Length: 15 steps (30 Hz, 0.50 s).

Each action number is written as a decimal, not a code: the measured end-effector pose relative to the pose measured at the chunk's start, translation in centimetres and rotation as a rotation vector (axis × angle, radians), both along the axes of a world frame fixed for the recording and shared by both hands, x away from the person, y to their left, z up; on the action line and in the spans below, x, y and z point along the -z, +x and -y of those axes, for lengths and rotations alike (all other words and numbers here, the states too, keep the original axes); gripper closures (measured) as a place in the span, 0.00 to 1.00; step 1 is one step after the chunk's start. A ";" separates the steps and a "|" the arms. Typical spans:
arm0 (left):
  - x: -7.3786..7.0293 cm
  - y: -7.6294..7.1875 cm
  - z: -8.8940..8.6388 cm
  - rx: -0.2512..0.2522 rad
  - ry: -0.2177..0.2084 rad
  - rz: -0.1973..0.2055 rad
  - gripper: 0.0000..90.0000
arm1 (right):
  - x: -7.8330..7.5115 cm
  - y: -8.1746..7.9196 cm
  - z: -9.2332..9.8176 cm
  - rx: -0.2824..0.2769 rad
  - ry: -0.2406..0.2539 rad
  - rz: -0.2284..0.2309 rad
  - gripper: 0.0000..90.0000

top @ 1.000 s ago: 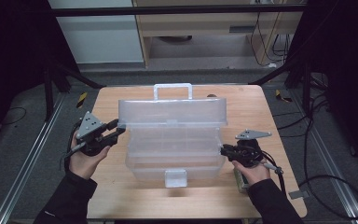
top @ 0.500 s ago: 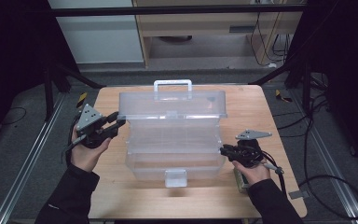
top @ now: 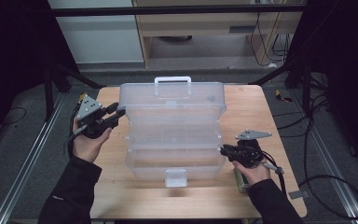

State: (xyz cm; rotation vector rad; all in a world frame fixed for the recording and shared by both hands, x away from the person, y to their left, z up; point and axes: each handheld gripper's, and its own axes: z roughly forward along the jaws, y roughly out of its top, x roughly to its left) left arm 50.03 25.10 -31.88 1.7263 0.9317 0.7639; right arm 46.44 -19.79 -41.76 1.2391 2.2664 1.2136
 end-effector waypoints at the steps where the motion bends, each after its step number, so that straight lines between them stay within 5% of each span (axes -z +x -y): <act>1: -0.1 0.2 0.0 -0.002 0.002 0.001 0.73 | 0.0 0.0 0.0 0.000 0.001 -0.002 0.83; 15: -1.1 3.1 0.5 -0.032 -0.014 0.023 0.80 | -0.1 -0.1 -0.2 -0.001 -0.010 0.001 0.83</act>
